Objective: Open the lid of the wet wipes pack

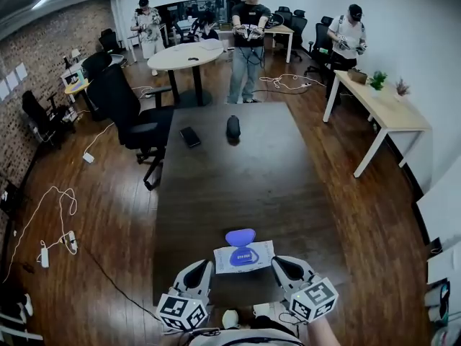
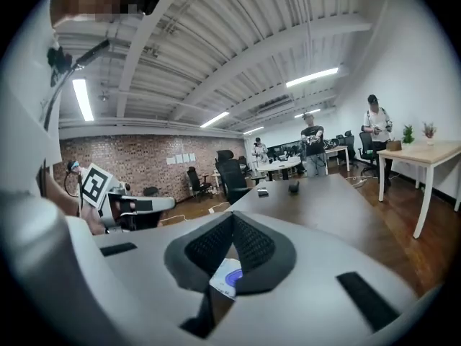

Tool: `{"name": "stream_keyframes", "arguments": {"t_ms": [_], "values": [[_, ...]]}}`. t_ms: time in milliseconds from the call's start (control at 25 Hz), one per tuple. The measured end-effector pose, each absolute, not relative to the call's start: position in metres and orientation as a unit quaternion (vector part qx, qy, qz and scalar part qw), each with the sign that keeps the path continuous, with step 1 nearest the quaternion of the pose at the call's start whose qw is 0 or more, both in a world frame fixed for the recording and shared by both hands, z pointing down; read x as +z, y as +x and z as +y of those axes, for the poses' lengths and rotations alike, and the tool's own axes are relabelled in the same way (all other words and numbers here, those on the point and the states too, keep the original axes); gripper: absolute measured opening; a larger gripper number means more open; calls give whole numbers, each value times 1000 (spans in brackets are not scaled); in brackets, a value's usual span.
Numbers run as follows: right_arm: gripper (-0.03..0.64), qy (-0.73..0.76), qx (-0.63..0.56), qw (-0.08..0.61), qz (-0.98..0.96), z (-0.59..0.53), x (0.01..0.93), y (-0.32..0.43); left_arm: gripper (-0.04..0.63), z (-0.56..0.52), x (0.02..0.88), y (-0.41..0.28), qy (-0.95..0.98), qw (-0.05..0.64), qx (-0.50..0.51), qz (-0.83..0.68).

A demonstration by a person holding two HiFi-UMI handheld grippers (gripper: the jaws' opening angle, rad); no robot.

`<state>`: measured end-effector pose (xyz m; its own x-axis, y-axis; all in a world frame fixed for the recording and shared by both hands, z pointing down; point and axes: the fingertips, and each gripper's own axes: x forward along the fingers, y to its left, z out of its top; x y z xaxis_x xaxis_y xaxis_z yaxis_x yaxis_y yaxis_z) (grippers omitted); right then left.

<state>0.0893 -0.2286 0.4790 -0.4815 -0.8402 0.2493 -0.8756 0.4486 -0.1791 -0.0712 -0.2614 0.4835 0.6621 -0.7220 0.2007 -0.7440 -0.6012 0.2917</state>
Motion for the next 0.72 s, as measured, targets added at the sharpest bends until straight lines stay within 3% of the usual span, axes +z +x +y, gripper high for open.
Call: {"name": "stream_keyframes", "arguments": {"t_ms": [720], "values": [[8, 550, 112, 30, -827, -109, 443, 87, 2, -179, 463, -66, 920, 169, 7, -353]]}}
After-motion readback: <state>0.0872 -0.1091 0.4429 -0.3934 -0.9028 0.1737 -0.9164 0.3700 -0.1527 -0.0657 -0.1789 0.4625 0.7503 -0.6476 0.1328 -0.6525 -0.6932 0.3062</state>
